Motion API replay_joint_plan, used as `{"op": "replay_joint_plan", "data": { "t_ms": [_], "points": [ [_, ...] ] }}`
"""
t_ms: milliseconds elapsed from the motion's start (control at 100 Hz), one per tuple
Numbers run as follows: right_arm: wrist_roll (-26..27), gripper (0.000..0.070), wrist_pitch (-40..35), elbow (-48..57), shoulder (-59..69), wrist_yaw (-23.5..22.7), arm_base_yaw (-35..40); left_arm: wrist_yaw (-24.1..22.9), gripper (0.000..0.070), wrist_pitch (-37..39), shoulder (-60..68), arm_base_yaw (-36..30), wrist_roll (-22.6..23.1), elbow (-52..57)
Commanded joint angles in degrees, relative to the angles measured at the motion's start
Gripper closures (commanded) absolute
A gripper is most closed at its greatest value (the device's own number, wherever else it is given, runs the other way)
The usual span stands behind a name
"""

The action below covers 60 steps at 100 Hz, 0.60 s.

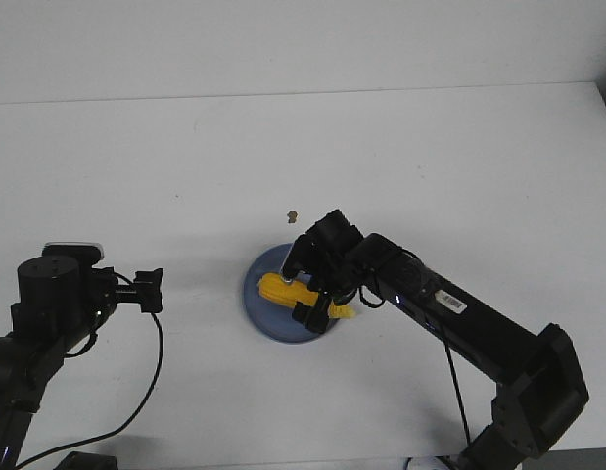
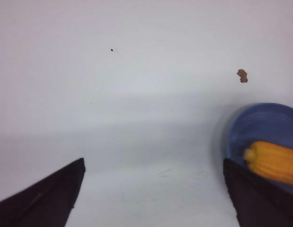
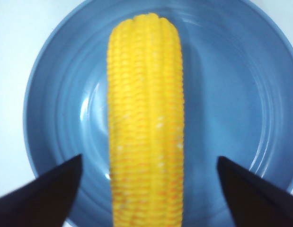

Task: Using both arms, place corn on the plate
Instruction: 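Carry the corn over the blue plate and lower it, then open the right gripper and raise it away from the plate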

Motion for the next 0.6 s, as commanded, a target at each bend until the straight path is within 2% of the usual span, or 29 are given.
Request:
{"op": "replay_joint_plan", "data": {
  "t_ms": [0, 220, 380, 590],
  "points": [
    [0.5, 0.0000, 0.2, 1.3, 1.3, -0.1, 0.5, 0.1, 0.0115, 0.2, 0.5, -0.2, -0.2, 0.5],
    [0.7, 0.0000, -3.2, 4.8, 1.0, 0.3, -0.3, 0.1, 0.0115, 0.2, 0.5, -0.2, -0.2, 0.5],
    [4.2, 0.0000, -4.2, 6.9, -0.3, 2.8, -1.9, 0.1, 0.0115, 0.2, 0.5, -0.2, -0.1, 0.5],
    [7.9, 0.0000, -3.8, 7.0, -5.6, 2.9, -6.4, -0.9, 0.0115, 0.4, 0.5, -0.2, 0.0, 0.5]
  ]
}}
